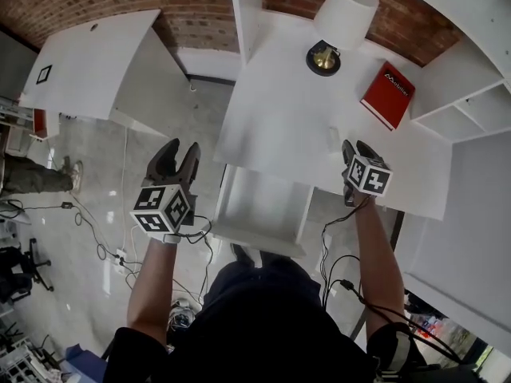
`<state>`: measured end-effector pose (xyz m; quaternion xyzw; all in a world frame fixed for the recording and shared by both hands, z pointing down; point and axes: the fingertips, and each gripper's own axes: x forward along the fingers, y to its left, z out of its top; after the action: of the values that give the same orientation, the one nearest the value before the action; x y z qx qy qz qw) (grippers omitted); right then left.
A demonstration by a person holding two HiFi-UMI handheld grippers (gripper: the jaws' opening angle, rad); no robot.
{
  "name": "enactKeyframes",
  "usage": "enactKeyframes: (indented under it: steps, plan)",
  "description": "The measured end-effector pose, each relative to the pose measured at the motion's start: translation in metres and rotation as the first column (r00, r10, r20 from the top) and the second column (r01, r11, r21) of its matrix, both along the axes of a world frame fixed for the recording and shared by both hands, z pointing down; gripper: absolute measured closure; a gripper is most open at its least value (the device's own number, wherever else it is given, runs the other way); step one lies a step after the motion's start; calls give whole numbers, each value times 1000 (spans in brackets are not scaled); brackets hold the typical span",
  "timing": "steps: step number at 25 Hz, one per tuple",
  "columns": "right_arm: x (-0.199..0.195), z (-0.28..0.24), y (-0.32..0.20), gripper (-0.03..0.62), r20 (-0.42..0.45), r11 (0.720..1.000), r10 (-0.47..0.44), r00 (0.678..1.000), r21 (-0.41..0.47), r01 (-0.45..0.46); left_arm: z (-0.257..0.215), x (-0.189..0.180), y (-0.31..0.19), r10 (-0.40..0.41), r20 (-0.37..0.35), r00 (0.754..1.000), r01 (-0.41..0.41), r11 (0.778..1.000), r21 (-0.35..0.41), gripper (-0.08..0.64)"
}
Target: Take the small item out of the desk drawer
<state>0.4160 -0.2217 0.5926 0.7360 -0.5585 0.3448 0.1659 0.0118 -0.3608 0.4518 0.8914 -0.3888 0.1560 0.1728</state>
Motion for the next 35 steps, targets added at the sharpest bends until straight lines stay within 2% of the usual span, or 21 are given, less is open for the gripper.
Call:
enactKeyframes:
  steps: [3,6,10,17,23,26,28,32,35]
  plan:
    - [-1,-36,7,433,-44,997,13,999,75,-10,-16,0,1,25,-23,999,-24,999,26,360]
    - [-5,-80,15,476,-95,984,46,994,178,-29,-32,1,4,51,-46,998,-49,998,51,360]
    - [-18,-147,26,486,-116,941,97,988,333,-54,-56,2,7,85,-55,995,-80,993,91,362]
    - [-55,-265,47,503,-205,864,129,970,504,-8,-125,6,16,140,-122,983,-112,971,211,360]
    - [-91,-350,67,499,-321,797,141,937,597,85,-191,16,39,214,-182,960,-147,934,325,360]
    - [-103,-375,79,532,-331,773,152,931,627,96,-217,22,49,241,-233,942,-152,927,343,362]
    - [-111,-388,88,532,-327,757,153,932,646,102,-229,25,54,250,-255,934,-153,925,347,365]
    - [-128,-411,102,532,-360,725,145,922,673,149,-248,31,63,262,-268,927,-150,915,375,370]
    - [-138,-420,108,529,-401,718,143,905,671,184,-258,34,70,275,-245,930,-154,894,420,371]
